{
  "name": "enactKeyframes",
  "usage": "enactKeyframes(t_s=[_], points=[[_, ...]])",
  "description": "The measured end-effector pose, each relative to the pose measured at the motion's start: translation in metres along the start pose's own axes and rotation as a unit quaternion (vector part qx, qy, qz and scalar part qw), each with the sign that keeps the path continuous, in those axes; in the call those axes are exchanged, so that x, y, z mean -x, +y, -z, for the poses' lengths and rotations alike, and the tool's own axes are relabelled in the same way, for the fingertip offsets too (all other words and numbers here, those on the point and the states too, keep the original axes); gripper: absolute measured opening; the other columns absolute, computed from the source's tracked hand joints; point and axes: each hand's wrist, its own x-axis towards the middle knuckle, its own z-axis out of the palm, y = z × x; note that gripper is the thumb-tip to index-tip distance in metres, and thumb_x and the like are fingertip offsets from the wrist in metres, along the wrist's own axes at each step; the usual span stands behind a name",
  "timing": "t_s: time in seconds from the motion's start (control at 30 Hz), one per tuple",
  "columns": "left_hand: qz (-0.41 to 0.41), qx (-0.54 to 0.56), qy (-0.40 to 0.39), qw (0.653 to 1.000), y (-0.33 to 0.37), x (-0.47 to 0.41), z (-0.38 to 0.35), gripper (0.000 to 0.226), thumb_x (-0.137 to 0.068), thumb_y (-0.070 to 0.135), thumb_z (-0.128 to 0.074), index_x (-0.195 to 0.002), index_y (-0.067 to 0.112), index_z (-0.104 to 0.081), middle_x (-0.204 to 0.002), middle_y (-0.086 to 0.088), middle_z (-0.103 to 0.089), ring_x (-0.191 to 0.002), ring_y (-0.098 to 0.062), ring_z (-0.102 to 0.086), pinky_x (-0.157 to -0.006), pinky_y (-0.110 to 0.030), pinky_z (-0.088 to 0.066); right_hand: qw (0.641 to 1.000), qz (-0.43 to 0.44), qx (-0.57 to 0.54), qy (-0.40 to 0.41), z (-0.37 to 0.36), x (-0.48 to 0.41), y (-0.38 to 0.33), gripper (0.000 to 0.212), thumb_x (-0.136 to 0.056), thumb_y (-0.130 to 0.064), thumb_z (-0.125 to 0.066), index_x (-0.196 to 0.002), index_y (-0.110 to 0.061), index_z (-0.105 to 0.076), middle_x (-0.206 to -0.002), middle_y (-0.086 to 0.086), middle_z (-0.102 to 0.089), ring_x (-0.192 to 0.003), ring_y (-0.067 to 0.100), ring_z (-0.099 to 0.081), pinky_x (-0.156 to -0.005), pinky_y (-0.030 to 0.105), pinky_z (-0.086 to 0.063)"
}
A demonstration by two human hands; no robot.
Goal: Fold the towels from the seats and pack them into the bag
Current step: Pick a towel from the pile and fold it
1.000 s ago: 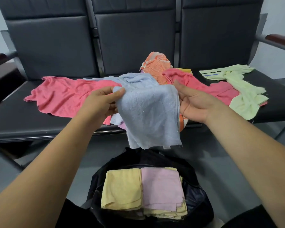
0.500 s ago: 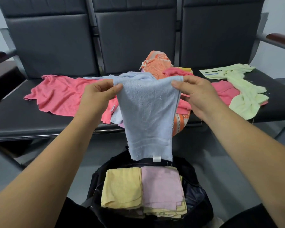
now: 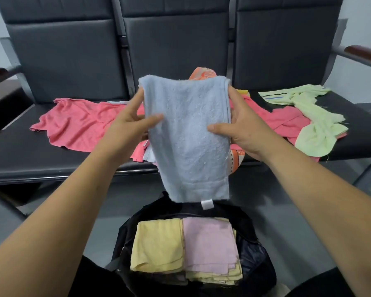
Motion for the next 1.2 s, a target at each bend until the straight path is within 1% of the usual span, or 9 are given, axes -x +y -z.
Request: enactKeyframes(t_s=[0.1, 0.27, 0.43, 0.53, 0.63, 0.77, 0.97, 1.1, 1.2], points=[[0.057, -0.038, -0.07, 0.995, -0.007, 0.0, -0.002, 0.085, -0.094, -0.011, -0.057, -0.156, 0.041, -0.029, -0.114, -0.006, -0.074, -0.107, -0.023, -0.07, -0.086, -0.037, -0.058, 0.997, -0.033, 0.055, 0.029, -0.002, -0.002, 0.005, 0.099, -0.071, -0.021, -0.082, -0.155, -0.027, -0.031, -0.142, -0.005, -0.057, -0.127, 0.015, -0.059, -0.108, 0.048, -0.049], [0.083, -0.136, -0.03, 0.987, -0.01, 0.001, -0.001, 0.056, -0.097, 0.007, -0.062, -0.141, 0.038, -0.045, -0.081, -0.016, -0.061, -0.073, -0.021, -0.062, -0.071, -0.037, -0.054, 0.99, -0.084, 0.083, 0.075, 0.004, -0.005, 0.018, 0.09, -0.061, -0.026, -0.088, -0.138, -0.037, -0.042, -0.141, 0.001, -0.056, -0.123, 0.021, -0.06, -0.102, 0.049, -0.052], [0.085, -0.123, -0.015, 0.989, -0.016, -0.002, -0.002, 0.016, -0.098, 0.018, -0.058, -0.098, 0.024, -0.072, -0.089, -0.015, -0.059, -0.08, -0.022, -0.048, -0.076, -0.039, -0.046, 0.989, -0.135, 0.048, 0.023, 0.001, -0.001, 0.015, 0.015, -0.086, -0.003, -0.077, -0.095, -0.015, -0.078, -0.115, 0.007, -0.072, -0.112, 0.02, -0.067, -0.102, 0.041, -0.054], [0.079, -0.208, -0.045, 0.974, -0.011, 0.002, -0.001, 0.013, -0.089, 0.031, -0.076, -0.101, 0.033, -0.073, -0.087, 0.003, -0.064, -0.07, -0.01, -0.051, -0.065, -0.027, -0.047, 0.989, -0.149, 0.004, -0.016, -0.002, 0.004, 0.005, 0.01, -0.084, -0.008, -0.079, -0.094, -0.008, -0.079, -0.103, 0.003, -0.077, -0.11, 0.018, -0.069, -0.105, 0.038, -0.052], [0.065, -0.338, -0.085, 0.935, -0.009, 0.003, 0.001, 0.033, -0.08, 0.026, -0.085, -0.108, 0.035, -0.07, -0.096, 0.01, -0.067, -0.066, 0.002, -0.057, -0.069, -0.027, -0.054, 0.971, -0.123, 0.189, -0.08, -0.003, 0.009, -0.005, 0.035, -0.077, -0.016, -0.086, -0.11, -0.019, -0.076, -0.125, -0.006, -0.064, -0.119, 0.009, -0.059, -0.094, 0.019, -0.05], [0.043, -0.358, -0.062, 0.93, -0.013, 0.001, -0.003, 0.01, -0.091, 0.018, -0.072, -0.097, 0.026, -0.07, -0.082, 0.012, -0.063, -0.06, 0.005, -0.052, -0.058, -0.01, -0.042, 0.934, -0.063, 0.349, -0.039, -0.009, 0.007, -0.004, 0.022, -0.079, -0.019, -0.085, -0.097, -0.019, -0.072, -0.092, -0.017, -0.057, -0.09, 0.01, -0.056, -0.07, 0.021, -0.042], [0.099, -0.18, -0.053, 0.977, -0.021, -0.002, 0.001, 0.014, -0.091, 0.023, -0.073, -0.103, 0.028, -0.07, -0.086, 0.0, -0.068, -0.077, -0.018, -0.062, -0.071, -0.037, -0.054, 0.987, -0.103, 0.121, 0.004, -0.002, 0.005, 0.011, 0.014, -0.086, -0.023, -0.08, -0.088, -0.027, -0.066, -0.099, 0.024, -0.064, -0.081, 0.025, -0.059, -0.071, 0.037, -0.045], [0.142, -0.043, 0.033, 0.988, -0.021, -0.005, -0.005, 0.019, -0.091, 0.02, -0.073, -0.109, 0.027, -0.073, -0.101, -0.004, -0.067, -0.072, -0.014, -0.063, -0.057, -0.028, -0.049, 0.983, -0.166, -0.042, 0.07, -0.002, 0.002, 0.014, 0.015, -0.09, -0.01, -0.074, -0.094, -0.024, -0.069, -0.101, 0.012, -0.069, -0.075, 0.02, -0.07, -0.061, 0.033, -0.055], [0.164, 0.041, 0.021, 0.985, -0.022, -0.005, -0.008, 0.017, -0.085, 0.024, -0.08, -0.101, 0.025, -0.076, -0.107, -0.002, -0.071, -0.088, -0.016, -0.066, -0.071, -0.031, -0.05, 0.965, -0.188, -0.156, 0.094, -0.001, -0.001, 0.012, 0.015, -0.09, -0.007, -0.072, -0.103, -0.016, -0.071, -0.095, 0.007, -0.074, -0.079, 0.018, -0.073, -0.06, 0.03, -0.058]])
